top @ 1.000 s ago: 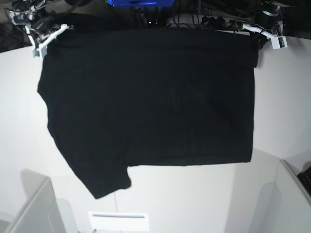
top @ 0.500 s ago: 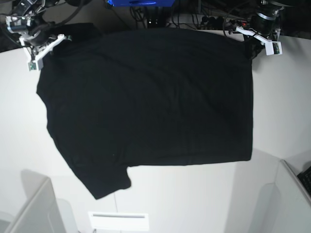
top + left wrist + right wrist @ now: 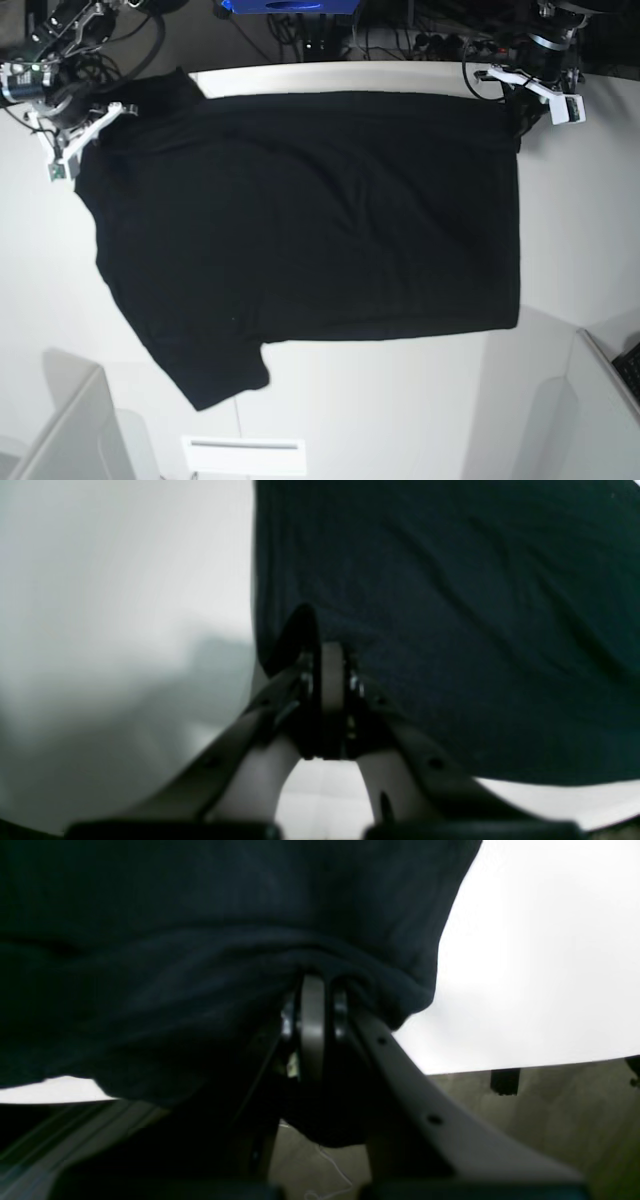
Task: Fold the T-shirt properly
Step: 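Lift the shoulders and drag the shirt toward the robot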
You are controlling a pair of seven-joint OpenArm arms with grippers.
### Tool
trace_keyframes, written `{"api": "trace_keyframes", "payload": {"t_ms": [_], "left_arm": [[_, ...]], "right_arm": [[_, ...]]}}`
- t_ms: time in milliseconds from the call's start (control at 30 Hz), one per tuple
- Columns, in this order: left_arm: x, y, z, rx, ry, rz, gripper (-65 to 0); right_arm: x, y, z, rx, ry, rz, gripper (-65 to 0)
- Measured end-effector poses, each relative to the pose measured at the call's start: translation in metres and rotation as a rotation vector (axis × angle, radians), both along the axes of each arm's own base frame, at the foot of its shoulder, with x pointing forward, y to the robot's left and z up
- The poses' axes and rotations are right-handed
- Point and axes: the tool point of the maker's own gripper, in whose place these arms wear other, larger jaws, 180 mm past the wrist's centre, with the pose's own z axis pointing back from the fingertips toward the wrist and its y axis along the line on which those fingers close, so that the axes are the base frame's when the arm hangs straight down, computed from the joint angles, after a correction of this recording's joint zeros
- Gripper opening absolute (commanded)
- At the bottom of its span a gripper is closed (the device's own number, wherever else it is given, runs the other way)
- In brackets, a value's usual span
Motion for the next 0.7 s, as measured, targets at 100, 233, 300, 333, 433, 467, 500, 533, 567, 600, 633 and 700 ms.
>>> {"api": "trace_keyframes", "payload": {"t_ms": [100, 233, 300, 333, 433, 467, 500, 533, 567, 600, 633, 700], "left_arm": [[0.008, -0.005, 0.008, -0.105, -0.041, 0.026, -65.0], [0.014, -0.006, 0.007, -0.160, -0.013, 0.029, -65.0], [0.016, 0.004, 0.012, -0.173, -0.017, 0.054, -65.0], [0.016, 0.007, 0.015, -0.193, -0.023, 0.068, -65.0], [0.015, 0.023, 0.027, -0.230, -0.061, 0.116, -65.0], [0.015, 0.033, 0.032, -0.215, -0.072, 0.133, -65.0], [0.016, 0.040, 0.036, -0.206, -0.082, 0.142, -65.0], [0.017, 0.046, 0.040, -0.188, -0.085, 0.137, -65.0], [0.019, 0.049, 0.043, -0.173, -0.090, 0.127, -65.0], [0.020, 0.049, 0.046, -0.174, -0.094, 0.118, -65.0], [0.019, 0.048, 0.046, -0.173, -0.092, 0.111, -65.0], [0.013, 0.048, 0.041, -0.174, -0.065, 0.112, -65.0]], "right_arm": [[0.008, -0.007, 0.006, -0.023, -0.001, 0.003, -65.0], [0.025, -0.007, 0.015, -0.021, -0.047, 0.004, -65.0], [0.027, -0.006, 0.016, -0.021, -0.050, 0.007, -65.0], [0.028, -0.004, 0.015, -0.027, -0.041, 0.022, -65.0], [0.035, 0.015, 0.012, -0.011, -0.038, 0.093, -65.0], [0.035, 0.021, 0.011, 0.001, -0.038, 0.105, -65.0], [0.035, 0.026, 0.009, 0.010, -0.039, 0.119, -65.0], [0.030, 0.028, 0.006, 0.013, -0.026, 0.126, -65.0], [0.027, 0.030, 0.003, 0.017, -0.012, 0.128, -65.0], [0.023, 0.031, 0.001, 0.019, -0.001, 0.125, -65.0], [0.021, 0.031, -0.001, 0.020, 0.005, 0.122, -65.0], [0.022, 0.031, 0.000, 0.020, 0.004, 0.123, -65.0]]}}
